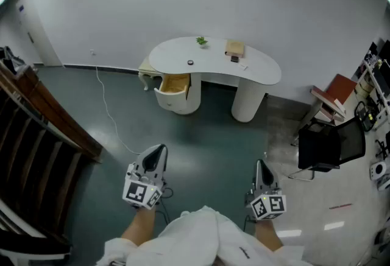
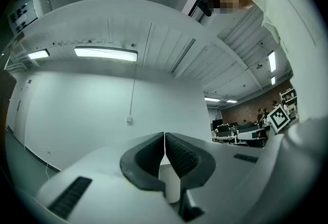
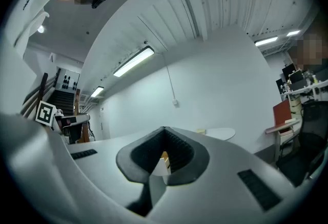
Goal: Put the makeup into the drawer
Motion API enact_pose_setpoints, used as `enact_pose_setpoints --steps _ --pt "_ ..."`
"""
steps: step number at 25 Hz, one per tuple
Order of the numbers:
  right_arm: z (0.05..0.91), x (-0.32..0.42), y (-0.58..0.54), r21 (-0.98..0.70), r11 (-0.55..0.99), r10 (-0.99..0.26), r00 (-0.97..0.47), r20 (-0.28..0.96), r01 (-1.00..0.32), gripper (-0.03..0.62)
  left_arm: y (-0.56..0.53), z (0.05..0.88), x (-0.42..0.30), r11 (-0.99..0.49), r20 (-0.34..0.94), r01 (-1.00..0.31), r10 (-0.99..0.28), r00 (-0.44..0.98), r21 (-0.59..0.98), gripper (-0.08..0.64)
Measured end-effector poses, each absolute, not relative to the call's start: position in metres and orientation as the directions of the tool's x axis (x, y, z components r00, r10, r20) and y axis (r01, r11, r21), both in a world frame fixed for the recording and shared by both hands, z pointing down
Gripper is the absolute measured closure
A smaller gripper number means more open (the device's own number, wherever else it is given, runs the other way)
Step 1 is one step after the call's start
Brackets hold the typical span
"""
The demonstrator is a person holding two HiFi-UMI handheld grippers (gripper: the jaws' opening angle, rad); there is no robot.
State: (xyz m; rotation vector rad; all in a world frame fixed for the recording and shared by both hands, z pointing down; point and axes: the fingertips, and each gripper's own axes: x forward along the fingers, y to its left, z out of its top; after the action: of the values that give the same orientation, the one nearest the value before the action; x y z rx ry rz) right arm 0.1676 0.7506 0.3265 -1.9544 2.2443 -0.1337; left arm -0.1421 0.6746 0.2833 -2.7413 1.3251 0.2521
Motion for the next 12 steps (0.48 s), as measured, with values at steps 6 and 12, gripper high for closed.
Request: enact_pose_setpoints --steps 6,12 --pt "0.328 0.1621 0.7539 -0.176 0.144 -0.989 -0.135 -0.06 -0.974 0.575 0.6759 0.2865 -0.1435 -0.628 -0.181 -0.778 -0.766 0.617 0.006 0.529" --pt "0.3316 0.1568 0.7565 -0.182 0.142 -0.989 -0.133 -0.06 -0.973 0.575 0.6754 0.2918 -0.1433 -0.641 -0.171 -0.768 -0.759 0.628 0.024 0.529"
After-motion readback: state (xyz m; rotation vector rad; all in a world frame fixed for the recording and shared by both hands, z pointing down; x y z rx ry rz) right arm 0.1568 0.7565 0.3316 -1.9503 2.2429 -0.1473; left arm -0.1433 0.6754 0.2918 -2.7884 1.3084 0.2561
